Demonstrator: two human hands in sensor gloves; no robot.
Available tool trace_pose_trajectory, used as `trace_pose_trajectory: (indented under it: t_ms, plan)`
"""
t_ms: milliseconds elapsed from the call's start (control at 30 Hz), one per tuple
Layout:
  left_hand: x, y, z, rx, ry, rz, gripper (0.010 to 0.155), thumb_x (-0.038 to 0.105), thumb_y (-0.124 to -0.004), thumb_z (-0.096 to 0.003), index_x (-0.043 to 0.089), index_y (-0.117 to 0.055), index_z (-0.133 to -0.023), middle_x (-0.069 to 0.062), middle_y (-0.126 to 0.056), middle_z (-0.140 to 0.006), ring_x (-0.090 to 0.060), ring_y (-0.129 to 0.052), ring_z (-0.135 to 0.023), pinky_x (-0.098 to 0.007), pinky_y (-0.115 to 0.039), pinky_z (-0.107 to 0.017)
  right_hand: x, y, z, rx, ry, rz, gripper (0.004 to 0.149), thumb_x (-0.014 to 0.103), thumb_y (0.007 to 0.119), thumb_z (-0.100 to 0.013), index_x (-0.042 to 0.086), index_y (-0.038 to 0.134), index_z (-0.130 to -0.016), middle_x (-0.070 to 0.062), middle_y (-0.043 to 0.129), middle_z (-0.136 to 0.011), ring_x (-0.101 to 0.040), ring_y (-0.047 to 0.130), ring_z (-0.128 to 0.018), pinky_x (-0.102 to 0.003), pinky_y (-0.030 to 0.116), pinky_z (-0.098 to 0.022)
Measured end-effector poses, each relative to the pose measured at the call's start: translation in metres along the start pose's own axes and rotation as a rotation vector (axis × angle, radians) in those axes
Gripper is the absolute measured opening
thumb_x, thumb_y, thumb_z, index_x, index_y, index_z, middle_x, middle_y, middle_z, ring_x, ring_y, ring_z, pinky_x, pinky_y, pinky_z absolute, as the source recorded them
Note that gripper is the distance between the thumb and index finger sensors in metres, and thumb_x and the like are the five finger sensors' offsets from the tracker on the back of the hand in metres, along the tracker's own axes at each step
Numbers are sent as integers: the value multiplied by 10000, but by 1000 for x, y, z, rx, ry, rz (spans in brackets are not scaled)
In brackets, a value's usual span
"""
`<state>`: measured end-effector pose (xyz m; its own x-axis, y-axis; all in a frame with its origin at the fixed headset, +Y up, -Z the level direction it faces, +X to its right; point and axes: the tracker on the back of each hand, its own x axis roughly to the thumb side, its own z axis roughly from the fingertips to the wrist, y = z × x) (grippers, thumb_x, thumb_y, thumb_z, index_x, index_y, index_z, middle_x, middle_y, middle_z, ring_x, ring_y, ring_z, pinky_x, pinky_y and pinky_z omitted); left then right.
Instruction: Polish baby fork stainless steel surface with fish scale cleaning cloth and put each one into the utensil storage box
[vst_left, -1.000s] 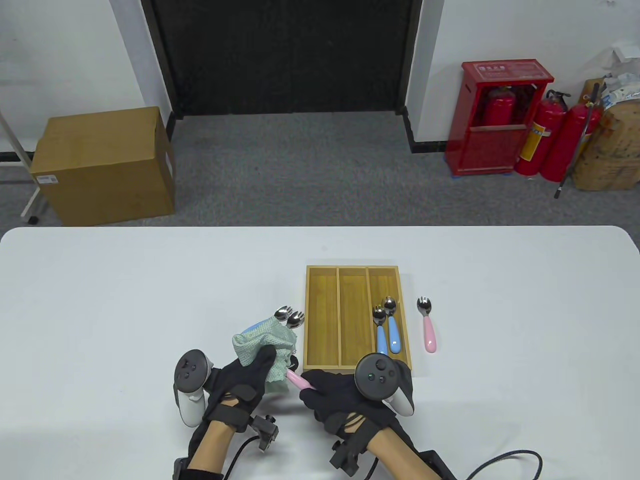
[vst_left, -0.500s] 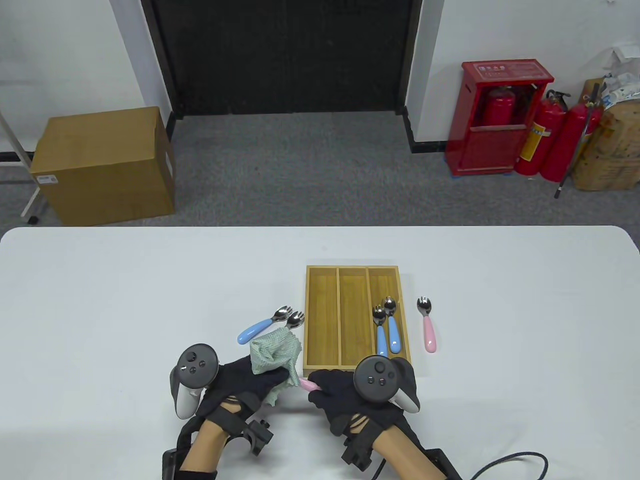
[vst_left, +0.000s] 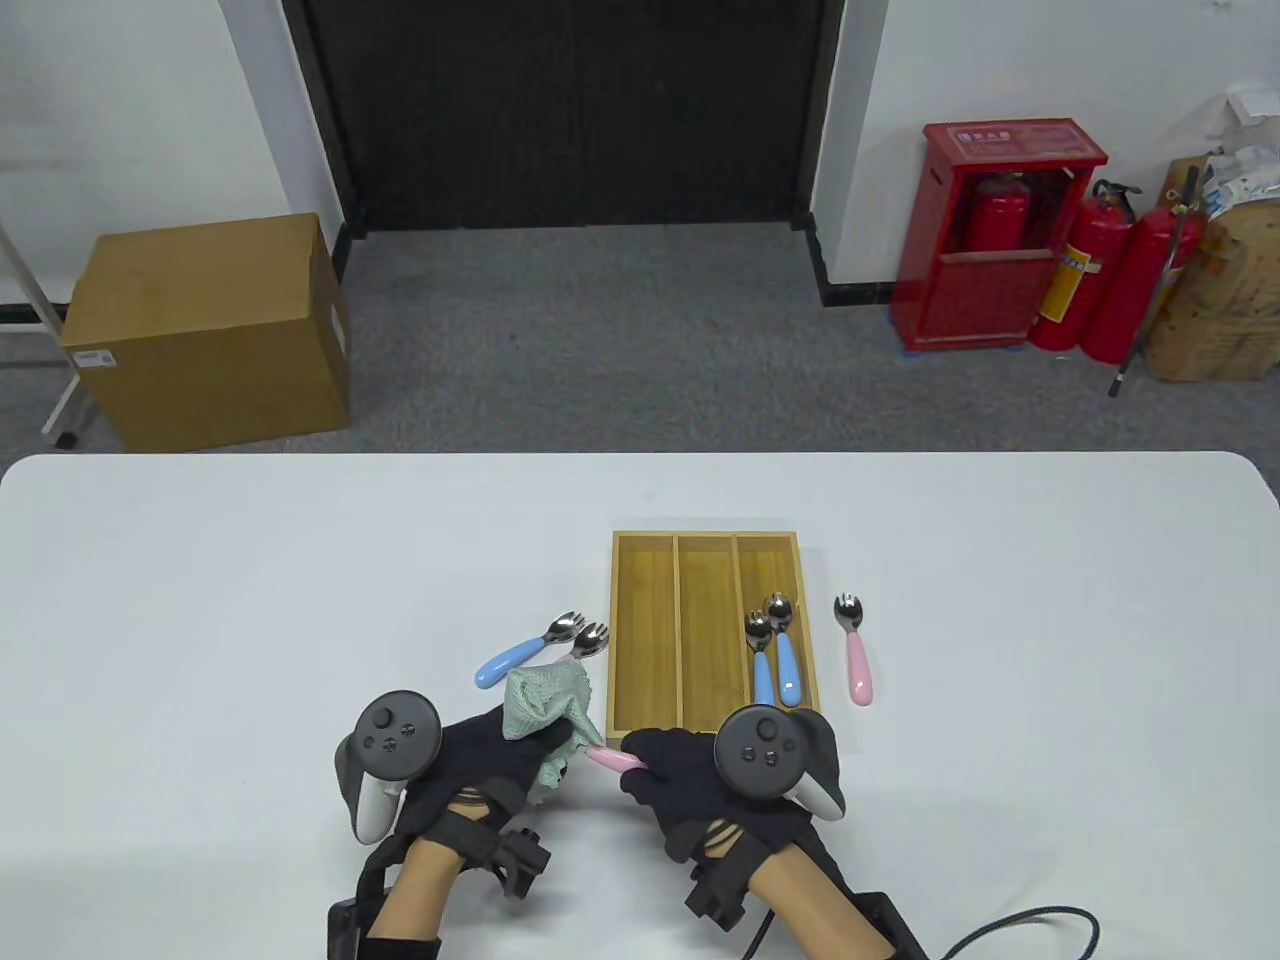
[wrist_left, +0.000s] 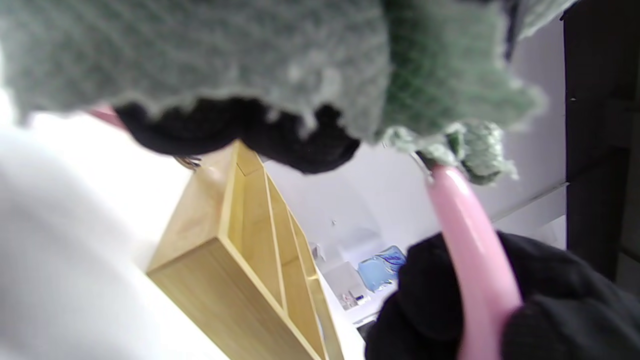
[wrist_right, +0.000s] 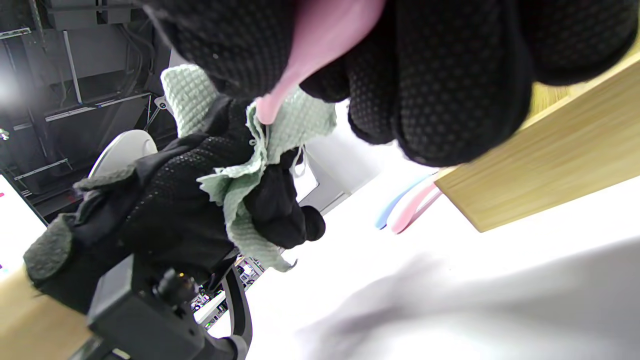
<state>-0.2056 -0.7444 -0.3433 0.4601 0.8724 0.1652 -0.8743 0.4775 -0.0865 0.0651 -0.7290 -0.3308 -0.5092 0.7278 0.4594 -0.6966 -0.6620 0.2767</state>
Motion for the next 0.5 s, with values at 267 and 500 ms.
trace_pose_trajectory:
  t_ms: [267,500]
  plan:
    - [-6,7,3,60,29,-84,466,486,-848,-449,106,-955,-697,-23,-1068,-422,-235,-1068,-336,-538,-793,-512,-13,-15,2,-40,45,37,460,313,821,-395,56,845,-776,-284,932,-571,-363,962,-298,-613,760,-343]
    - [-21,16,6,79,67,-68,468,466,-844,-463,95,-937,-733,-51,-1068,-469,-263,-1066,-377,-558,-772,-521,-50,-69,15,-350,224,120,446,330,851,-407,68,865,-767,-290,930,-628,-423,953,-381,-649,719,-402]
